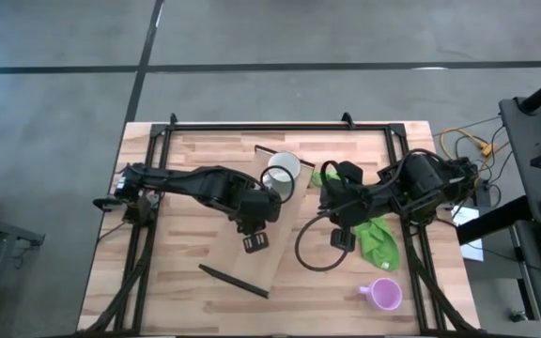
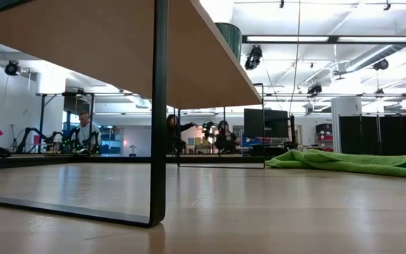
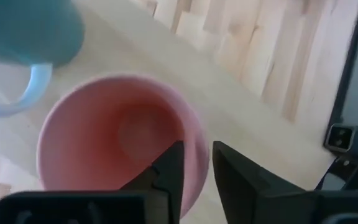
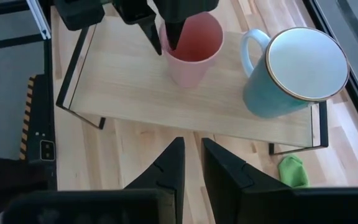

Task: Stack small to large cups/mugs on shelf
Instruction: Put the pink cup on the shelf, then put the purple mug on the shelf

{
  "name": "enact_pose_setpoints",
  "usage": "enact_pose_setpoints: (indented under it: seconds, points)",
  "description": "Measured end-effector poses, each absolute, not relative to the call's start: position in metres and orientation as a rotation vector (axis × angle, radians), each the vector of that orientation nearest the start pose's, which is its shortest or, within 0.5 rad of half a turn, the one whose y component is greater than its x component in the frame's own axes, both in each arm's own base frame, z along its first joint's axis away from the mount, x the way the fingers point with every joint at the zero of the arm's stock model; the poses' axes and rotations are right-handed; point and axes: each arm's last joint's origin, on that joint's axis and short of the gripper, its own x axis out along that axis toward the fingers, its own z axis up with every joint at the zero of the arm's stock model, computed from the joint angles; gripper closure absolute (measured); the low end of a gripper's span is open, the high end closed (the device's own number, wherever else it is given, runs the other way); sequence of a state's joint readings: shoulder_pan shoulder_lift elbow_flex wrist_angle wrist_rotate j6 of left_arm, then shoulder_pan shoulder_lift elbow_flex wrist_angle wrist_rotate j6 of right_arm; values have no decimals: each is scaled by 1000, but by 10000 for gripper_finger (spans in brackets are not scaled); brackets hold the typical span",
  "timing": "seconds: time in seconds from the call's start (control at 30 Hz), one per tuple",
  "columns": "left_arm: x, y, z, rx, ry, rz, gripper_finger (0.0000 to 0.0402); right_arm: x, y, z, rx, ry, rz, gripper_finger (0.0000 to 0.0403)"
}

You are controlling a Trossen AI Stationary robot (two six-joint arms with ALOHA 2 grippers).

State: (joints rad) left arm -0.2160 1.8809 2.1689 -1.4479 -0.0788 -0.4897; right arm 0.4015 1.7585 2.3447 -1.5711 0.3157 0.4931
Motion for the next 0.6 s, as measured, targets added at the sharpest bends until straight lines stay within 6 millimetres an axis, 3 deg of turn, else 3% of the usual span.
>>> enact_pose_setpoints:
  seconds: [0.33, 0.6]
  points:
    - [355, -76, 416, -314, 964, 105, 324, 262, 109, 475, 143, 907, -89, 355]
    - [341, -73, 453, -343, 833, 70, 324, 245, 134, 478, 284, 948, 11, 355]
